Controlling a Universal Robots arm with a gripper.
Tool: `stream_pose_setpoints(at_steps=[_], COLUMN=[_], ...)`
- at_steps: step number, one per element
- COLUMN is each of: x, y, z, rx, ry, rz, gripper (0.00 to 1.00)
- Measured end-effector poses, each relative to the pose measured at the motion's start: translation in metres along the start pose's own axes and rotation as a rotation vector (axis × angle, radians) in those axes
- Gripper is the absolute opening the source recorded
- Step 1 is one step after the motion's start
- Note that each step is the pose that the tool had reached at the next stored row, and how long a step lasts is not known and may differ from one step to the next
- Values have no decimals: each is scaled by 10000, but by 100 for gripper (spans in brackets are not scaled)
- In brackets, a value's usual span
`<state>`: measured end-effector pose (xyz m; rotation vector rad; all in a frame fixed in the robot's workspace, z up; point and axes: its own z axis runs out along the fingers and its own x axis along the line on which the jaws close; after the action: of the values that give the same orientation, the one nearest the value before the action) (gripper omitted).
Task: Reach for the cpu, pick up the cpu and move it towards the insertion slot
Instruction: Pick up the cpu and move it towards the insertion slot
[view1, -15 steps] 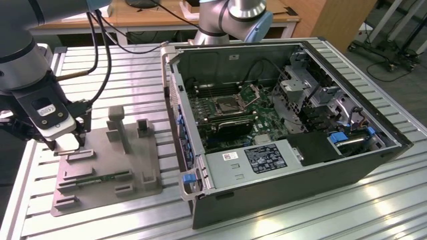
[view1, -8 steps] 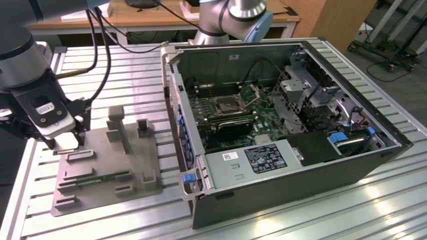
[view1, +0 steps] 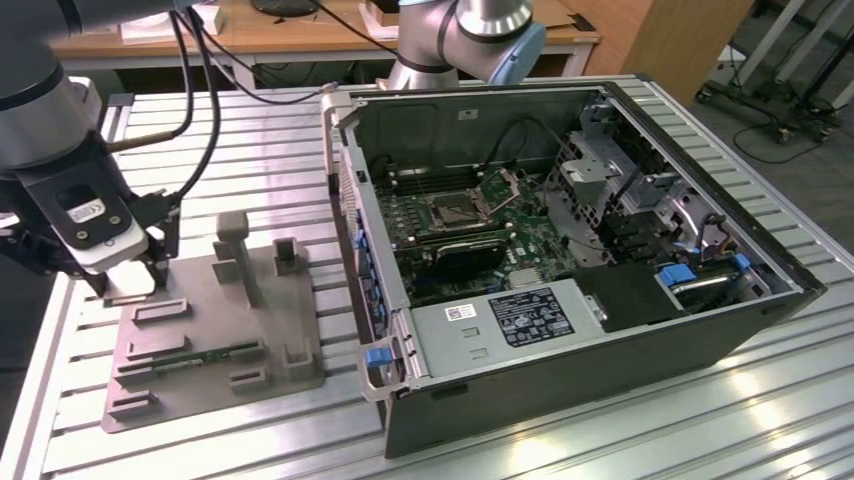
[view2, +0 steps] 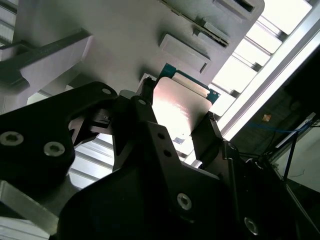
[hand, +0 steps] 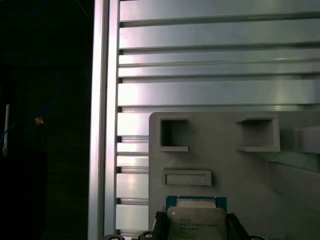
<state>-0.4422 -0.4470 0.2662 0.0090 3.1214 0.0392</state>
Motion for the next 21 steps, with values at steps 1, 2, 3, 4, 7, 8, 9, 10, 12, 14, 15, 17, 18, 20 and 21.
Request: stream_pose_setpoints(at_steps=[1,2,3,4,7,8,9,10,12,14,15,17,18,20,21], x=[0,0,-1,-1,-1,-1,-2,-2,-2,-3,-3,-3,-3,-4,-4], y=[0,0,1,1,2,2,2,3,3,3,3,4,4,5,5], z=[-10,-19,-29,-39,-70,-80,-90,-97,-111,-127,-137,-157,-167,-188,-199], rx=[0,0,0,0,0,0,1,0,0,0,0,0,0,0,0], ry=[1,0,1,1,1,0,1,0,1,0,0,1,0,0,1], rz=[0,0,0,0,0,0,0,1,0,0,0,0,0,0,0], gripper=[54,54,54,54,54,54,54,54,54,54,54,54,54,54,54])
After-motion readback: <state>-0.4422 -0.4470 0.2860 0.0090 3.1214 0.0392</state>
